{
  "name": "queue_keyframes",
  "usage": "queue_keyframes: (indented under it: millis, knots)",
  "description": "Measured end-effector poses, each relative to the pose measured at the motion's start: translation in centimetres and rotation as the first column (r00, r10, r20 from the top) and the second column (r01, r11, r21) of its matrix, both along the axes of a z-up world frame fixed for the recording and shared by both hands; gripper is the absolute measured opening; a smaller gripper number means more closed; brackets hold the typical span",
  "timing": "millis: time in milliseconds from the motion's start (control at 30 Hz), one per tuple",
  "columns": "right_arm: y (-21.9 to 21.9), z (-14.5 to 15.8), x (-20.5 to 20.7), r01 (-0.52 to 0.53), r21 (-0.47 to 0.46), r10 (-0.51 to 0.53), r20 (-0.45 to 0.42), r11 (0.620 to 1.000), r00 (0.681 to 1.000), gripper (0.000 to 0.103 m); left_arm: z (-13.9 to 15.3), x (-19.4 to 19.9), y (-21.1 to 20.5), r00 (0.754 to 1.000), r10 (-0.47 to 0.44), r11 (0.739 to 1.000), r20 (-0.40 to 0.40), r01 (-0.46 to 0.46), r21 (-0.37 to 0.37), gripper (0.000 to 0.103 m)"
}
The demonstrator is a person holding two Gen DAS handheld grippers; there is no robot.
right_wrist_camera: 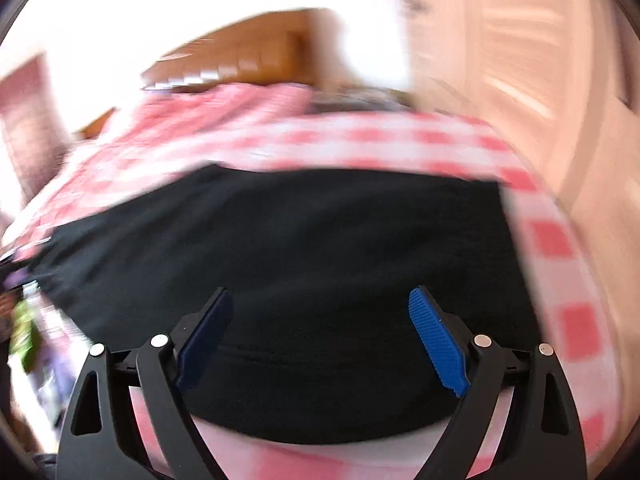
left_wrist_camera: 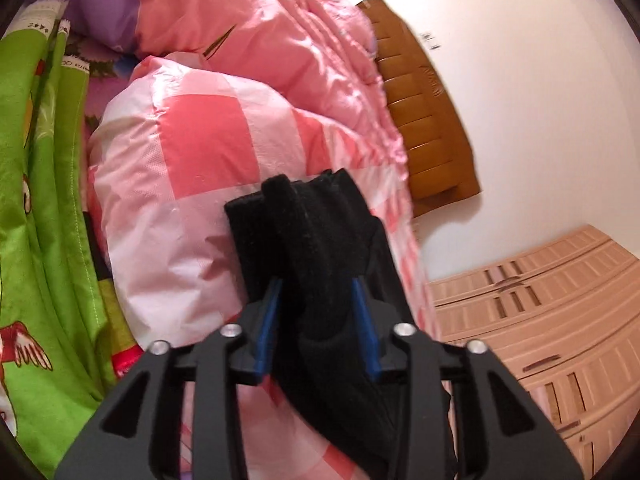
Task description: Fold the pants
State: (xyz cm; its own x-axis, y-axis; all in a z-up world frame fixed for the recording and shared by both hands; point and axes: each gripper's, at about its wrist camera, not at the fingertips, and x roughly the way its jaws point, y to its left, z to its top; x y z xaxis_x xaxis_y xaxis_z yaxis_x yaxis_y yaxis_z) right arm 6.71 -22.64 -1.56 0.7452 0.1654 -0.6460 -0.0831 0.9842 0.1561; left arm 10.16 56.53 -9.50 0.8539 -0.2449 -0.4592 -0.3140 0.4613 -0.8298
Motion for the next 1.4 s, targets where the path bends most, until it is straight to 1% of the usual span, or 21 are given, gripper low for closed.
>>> queue_keyframes:
  millis: [33, 100, 133, 167, 200, 267, 333, 400, 433, 500, 600, 667, 700, 767, 967, 1133, 1200, 1233, 1267, 1300, 1400]
  knots:
    - [2.5, 0.6, 0.1, -0.089, -0.013, 0.089, 0.025, 0.996, 0.996, 0.087, 0.3, -0.2, -0.5, 1.0, 0.002, 1.0, 0.006, -0.002, 0.02, 0.046]
    - [7.5, 1.2, 0.5, -0.27, -0.051, 0.272, 0.044, 0.962, 0.961, 0.087, 1.0, -0.6, -1.7, 1.0, 0.01, 0.997, -0.002, -0.01, 0.076, 0.05]
    - [10.7, 1.4, 0.8, -0.384, -0.05, 0.386, 0.044, 0.922, 0.922, 0.087, 1.4, -0.5, -2.4, 1.0, 0.013, 0.995, -0.003, -0.013, 0.1, 0.052]
    - [12.9, 1.3, 1.1, -0.459, -0.034, 0.461, 0.041, 0.888, 0.887, 0.087, 1.8, -0.7, -3.0, 1.0, 0.009, 0.993, 0.002, -0.009, 0.118, 0.057]
    - [16.0, 1.0, 1.5, -0.568, 0.0, 0.568, 0.028, 0.823, 0.823, 0.085, 2.3, -0.9, -3.9, 1.0, 0.003, 0.989, 0.006, -0.004, 0.145, 0.062]
    - [20.1, 0.3, 2.0, -0.691, 0.014, 0.691, 0.019, 0.723, 0.723, 0.076, 2.9, -1.0, -5.1, 1.0, -0.006, 0.98, 0.004, 0.005, 0.197, 0.068]
    - [23.6, -0.9, 2.4, -0.762, -0.009, 0.761, -0.017, 0.648, 0.648, 0.07, 3.1, -0.6, -6.6, 0.999, -0.024, 0.968, -0.027, 0.03, 0.25, 0.068]
    - [26.1, -2.2, 2.9, -0.804, -0.011, 0.801, -0.065, 0.595, 0.594, 0.057, 2.9, -0.4, -7.3, 0.998, -0.043, 0.962, -0.046, 0.054, 0.266, 0.065]
    - [27.3, -3.0, 3.3, -0.82, -0.011, 0.816, -0.095, 0.572, 0.57, 0.057, 2.7, -0.2, -7.6, 0.998, -0.046, 0.961, -0.051, 0.058, 0.272, 0.061]
    - [28.3, -3.6, 3.9, -0.826, -0.033, 0.819, -0.116, 0.562, 0.562, 0.056, 2.4, -0.4, -7.3, 0.997, -0.05, 0.961, -0.054, 0.063, 0.27, 0.041]
    - [29.1, -3.6, 3.5, -0.842, -0.069, 0.834, -0.114, 0.536, 0.54, 0.049, 1.6, -1.0, -6.4, 0.998, -0.048, 0.966, -0.035, 0.055, 0.254, 0.026]
    - [29.8, -3.8, 3.3, -0.846, -0.121, 0.838, -0.122, 0.519, 0.531, 0.045, 1.3, -1.2, -6.1, 0.998, -0.047, 0.967, -0.031, 0.053, 0.248, 0.017]
    - [30.1, -4.1, 3.0, -0.846, -0.165, 0.84, -0.127, 0.507, 0.528, 0.041, 1.2, -1.1, -5.7, 0.998, -0.05, 0.969, -0.028, 0.055, 0.24, 0.015]
    - [30.5, -4.3, 2.9, -0.834, -0.224, 0.831, -0.136, 0.505, 0.54, 0.033, 0.9, -1.1, -5.3, 0.998, -0.057, 0.974, -0.021, 0.06, 0.219, 0.012]
    - [30.6, -4.6, 2.4, -0.833, -0.3, 0.844, -0.132, 0.466, 0.52, 0.033, 0.2, -1.2, -5.0, 0.998, -0.06, 0.982, -0.022, 0.063, 0.178, 0.012]
    - [30.8, -5.1, 1.6, -0.807, -0.397, 0.846, -0.124, 0.437, 0.519, 0.031, 0.1, -0.6, -5.3, 0.998, -0.053, 0.98, -0.044, 0.06, 0.192, 0.012]
    - [30.9, -5.3, 1.0, -0.788, -0.448, 0.849, -0.111, 0.422, 0.517, 0.024, 0.0, -0.5, -5.6, 0.998, -0.043, 0.979, -0.055, 0.053, 0.197, 0.008]
    - [30.9, -5.2, 0.8, -0.783, -0.457, 0.848, -0.104, 0.423, 0.519, 0.02, 0.0, -0.6, -5.6, 0.998, -0.037, 0.979, -0.054, 0.047, 0.199, 0.008]
    - [30.8, -5.0, 0.7, -0.779, -0.457, 0.849, -0.091, 0.429, 0.52, 0.008, 0.1, -0.7, -5.7, 0.998, -0.03, 0.978, -0.052, 0.04, 0.204, 0.007]
    - [30.6, -4.6, 0.7, -0.783, -0.441, 0.852, -0.073, 0.439, 0.519, 0.006, 0.5, -0.9, -5.9, 0.999, -0.02, 0.976, -0.042, 0.029, 0.216, 0.007]
    - [29.9, -3.6, 0.8, -0.768, -0.431, 0.843, -0.027, 0.474, 0.536, 0.005, 2.0, -1.2, -6.3, 1.0, -0.009, 0.971, -0.004, 0.01, 0.238, 0.007]
